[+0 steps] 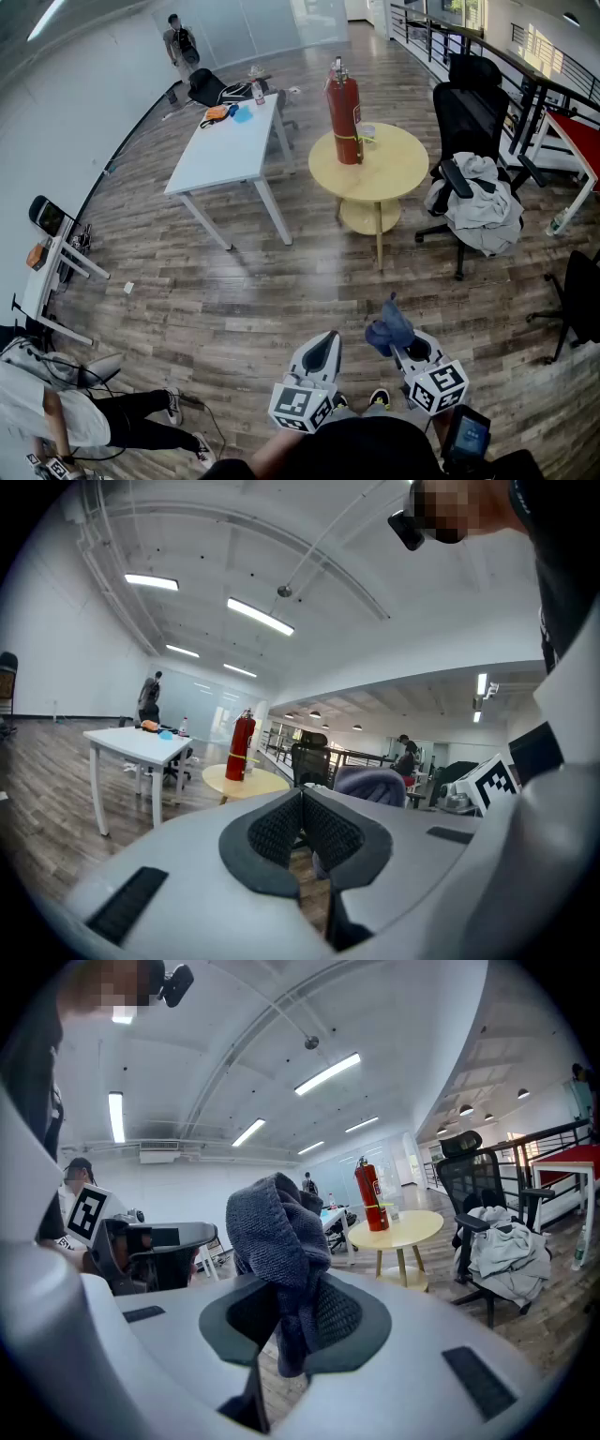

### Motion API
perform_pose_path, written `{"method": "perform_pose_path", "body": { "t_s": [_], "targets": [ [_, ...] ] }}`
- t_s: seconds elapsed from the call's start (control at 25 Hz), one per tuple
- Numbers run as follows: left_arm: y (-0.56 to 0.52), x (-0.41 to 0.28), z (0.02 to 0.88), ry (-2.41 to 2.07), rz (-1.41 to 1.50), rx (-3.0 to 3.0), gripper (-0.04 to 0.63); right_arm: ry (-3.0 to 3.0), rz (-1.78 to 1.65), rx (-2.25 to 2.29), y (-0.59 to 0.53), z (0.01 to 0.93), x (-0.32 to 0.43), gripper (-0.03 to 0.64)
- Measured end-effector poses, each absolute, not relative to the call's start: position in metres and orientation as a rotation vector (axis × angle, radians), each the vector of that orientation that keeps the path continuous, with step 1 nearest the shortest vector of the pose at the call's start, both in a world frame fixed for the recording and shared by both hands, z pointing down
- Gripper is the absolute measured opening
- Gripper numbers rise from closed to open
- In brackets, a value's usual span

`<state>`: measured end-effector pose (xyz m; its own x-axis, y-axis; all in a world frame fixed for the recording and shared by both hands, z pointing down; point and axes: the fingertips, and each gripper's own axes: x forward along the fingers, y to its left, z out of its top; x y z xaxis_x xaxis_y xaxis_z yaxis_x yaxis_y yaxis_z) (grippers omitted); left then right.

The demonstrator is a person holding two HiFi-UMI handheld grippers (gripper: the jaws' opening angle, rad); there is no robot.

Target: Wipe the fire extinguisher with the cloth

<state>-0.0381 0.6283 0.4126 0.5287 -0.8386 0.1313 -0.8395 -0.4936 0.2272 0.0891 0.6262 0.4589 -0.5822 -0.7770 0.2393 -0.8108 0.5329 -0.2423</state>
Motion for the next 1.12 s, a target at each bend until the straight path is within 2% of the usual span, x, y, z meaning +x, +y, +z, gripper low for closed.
{"method": "perform_pose_path", "body": {
  "t_s": [0.48,0.8,1.12],
  "targets": [
    [0.619,-0.058,0.413,-1.404,-0.025,2.500,0.024,-2.636,0.501,1.411,0.616,0.458,0.077,0.072],
    [0.609,-0.096,0.422,-1.418,-0.037,2.464,0.023,-2.562,0.723,1.544,0.599,0.472,0.065,0.071],
    [0.590,-0.122,0.435,-1.410,-0.032,2.444,0.023,-2.664,0.673,1.470,0.595,0.465,0.039,0.071]
  ]
}}
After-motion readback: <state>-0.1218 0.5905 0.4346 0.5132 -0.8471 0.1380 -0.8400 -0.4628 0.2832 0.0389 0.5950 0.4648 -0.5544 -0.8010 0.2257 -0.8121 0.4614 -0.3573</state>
